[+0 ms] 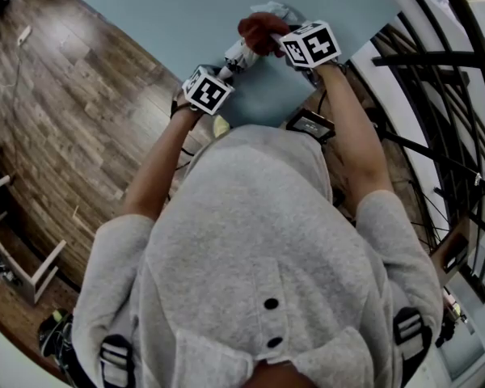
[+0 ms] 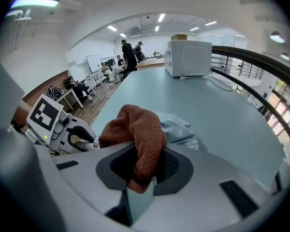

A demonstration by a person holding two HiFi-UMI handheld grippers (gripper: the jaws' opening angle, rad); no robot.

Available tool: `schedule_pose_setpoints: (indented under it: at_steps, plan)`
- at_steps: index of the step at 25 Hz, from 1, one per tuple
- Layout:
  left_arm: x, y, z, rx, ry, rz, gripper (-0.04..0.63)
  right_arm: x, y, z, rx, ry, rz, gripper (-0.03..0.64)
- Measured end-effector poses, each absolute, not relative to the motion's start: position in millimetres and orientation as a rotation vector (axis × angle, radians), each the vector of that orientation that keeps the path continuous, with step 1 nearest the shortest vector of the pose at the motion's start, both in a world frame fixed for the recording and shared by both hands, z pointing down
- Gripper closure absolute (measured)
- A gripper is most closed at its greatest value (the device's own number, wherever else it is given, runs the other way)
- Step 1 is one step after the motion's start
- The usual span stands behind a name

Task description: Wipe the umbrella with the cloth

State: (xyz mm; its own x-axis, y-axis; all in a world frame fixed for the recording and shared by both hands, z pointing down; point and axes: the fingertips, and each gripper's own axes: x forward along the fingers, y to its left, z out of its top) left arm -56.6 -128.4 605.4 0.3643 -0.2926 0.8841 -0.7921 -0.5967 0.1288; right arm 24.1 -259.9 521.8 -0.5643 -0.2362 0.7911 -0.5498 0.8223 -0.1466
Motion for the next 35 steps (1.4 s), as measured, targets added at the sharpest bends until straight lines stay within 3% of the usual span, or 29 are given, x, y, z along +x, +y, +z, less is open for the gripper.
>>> schedule_pose_setpoints:
  at_steps: [35]
  plan:
    - [-56, -127, 605, 2.087, -0.931, 1.179, 0.437, 67, -301, 528, 0.733, -2.084, 0.489, 0.543]
